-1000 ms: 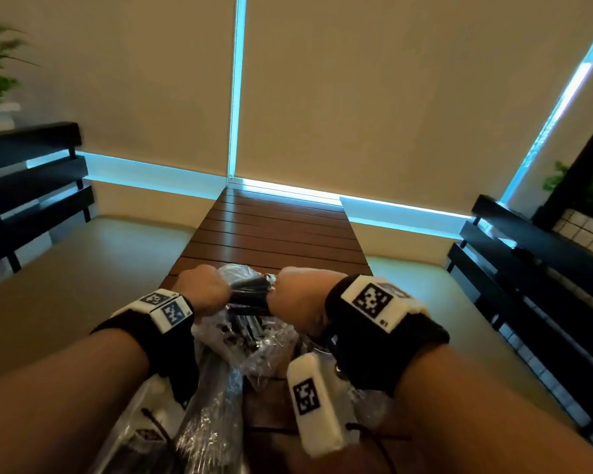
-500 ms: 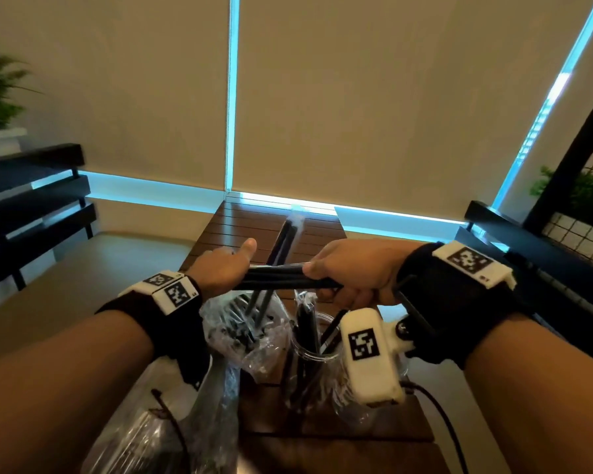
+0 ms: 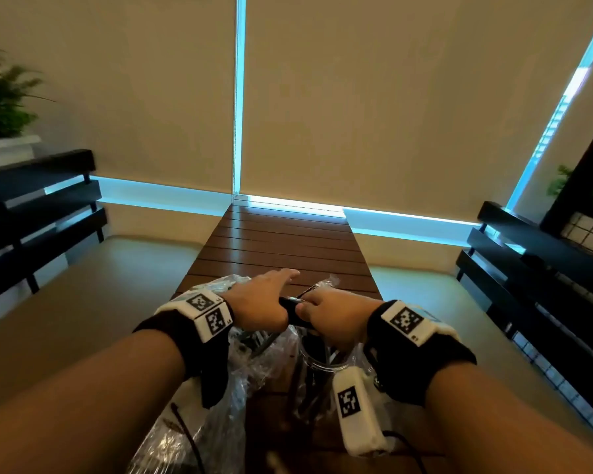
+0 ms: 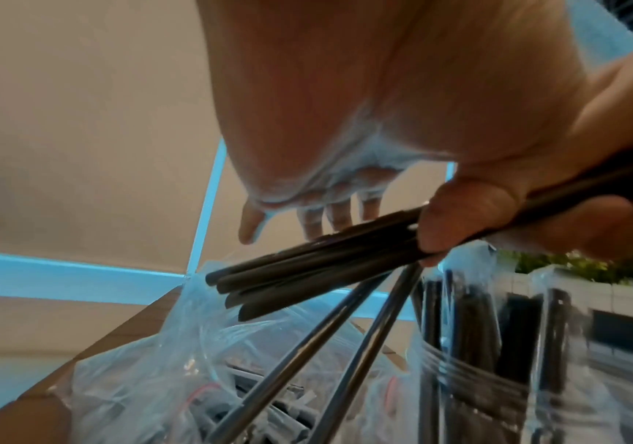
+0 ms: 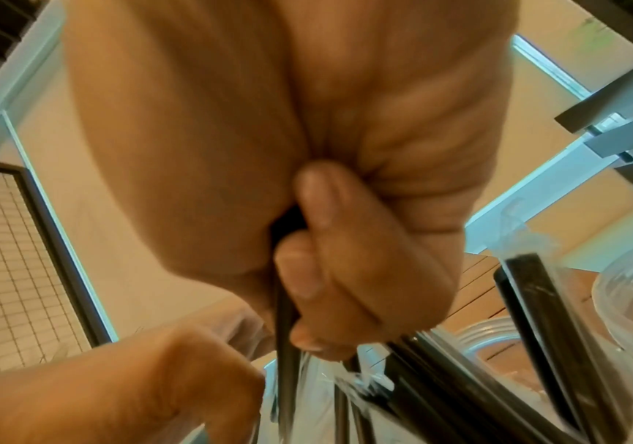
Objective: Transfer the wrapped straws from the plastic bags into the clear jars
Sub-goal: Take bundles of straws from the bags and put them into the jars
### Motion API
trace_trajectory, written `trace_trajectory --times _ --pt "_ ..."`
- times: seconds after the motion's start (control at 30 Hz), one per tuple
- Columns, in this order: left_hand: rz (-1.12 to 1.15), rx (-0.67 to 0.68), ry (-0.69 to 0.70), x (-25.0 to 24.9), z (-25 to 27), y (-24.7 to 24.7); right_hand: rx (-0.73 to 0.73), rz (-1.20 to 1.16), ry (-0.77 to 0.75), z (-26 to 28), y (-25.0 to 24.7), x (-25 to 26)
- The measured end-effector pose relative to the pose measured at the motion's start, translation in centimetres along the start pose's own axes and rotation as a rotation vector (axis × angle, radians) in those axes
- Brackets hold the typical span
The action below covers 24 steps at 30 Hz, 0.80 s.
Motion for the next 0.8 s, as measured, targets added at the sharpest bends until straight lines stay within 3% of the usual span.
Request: trace_trajectory --times 0.13,0.4,0.8 --pt "-0.074 0.055 0.046 0.1 -1.5 2.0 0.006 0.040 -0.003 -1.1 0.1 -0.6" --pt "-0.138 -0.026 0.084 0.1 -3.7 1.7 -0.036 0.041 0.007 -2.4 -0.4 -1.3" --pt "0.040 -0.324 0.243 -0.8 -3.2 0.1 -0.548 -0.216 -0.027 0.8 -5.0 -1.2"
Point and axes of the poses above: each hand's wrist, its own z-axis away from the middle knuckle, its own y-axis out of the palm, x = y × z, the point moved 10 cm from there along -z, towards the middle knuckle, and after that the axes turned 4 degrees about y, right-handed, at the moved point
